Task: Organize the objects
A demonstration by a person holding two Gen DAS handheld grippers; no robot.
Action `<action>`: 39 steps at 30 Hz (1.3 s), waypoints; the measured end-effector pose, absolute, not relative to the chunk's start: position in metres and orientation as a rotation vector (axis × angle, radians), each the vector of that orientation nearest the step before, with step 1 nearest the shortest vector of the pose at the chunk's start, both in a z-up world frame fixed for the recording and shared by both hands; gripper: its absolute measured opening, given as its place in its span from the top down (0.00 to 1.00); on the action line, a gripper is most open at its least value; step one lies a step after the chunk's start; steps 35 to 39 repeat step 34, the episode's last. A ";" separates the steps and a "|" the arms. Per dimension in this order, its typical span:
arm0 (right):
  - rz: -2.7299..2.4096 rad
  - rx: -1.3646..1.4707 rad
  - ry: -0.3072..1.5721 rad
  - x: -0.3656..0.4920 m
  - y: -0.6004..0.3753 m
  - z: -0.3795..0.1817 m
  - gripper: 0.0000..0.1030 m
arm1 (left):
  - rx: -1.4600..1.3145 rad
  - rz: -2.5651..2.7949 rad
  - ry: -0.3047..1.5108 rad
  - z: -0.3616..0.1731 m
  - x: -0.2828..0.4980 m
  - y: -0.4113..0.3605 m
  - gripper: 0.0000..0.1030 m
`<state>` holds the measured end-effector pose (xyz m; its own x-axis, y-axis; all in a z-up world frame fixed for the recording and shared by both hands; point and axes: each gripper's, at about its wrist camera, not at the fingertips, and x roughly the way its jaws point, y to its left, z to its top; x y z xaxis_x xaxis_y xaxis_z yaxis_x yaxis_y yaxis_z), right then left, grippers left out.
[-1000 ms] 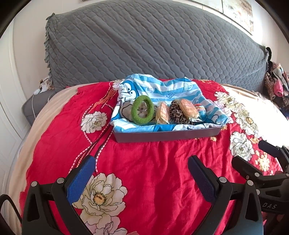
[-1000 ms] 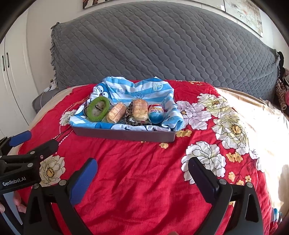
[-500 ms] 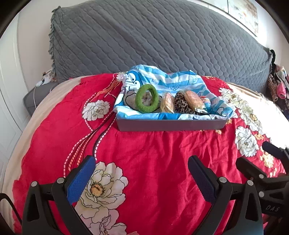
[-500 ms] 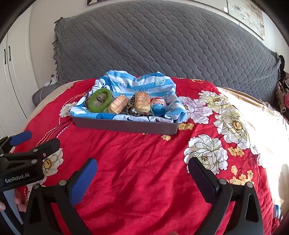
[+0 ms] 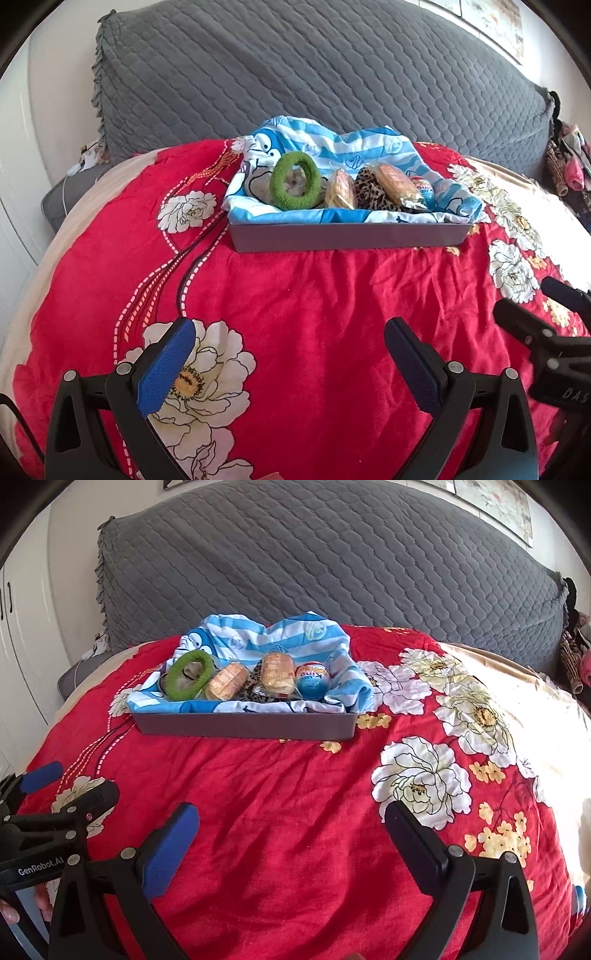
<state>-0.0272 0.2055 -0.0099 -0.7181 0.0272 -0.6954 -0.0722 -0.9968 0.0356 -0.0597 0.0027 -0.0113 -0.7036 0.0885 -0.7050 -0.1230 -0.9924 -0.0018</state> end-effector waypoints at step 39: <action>2.826 -1.148 0.088 -0.024 0.210 -0.031 0.01 | -1.190 2.779 -0.026 -0.027 -0.068 -0.010 0.01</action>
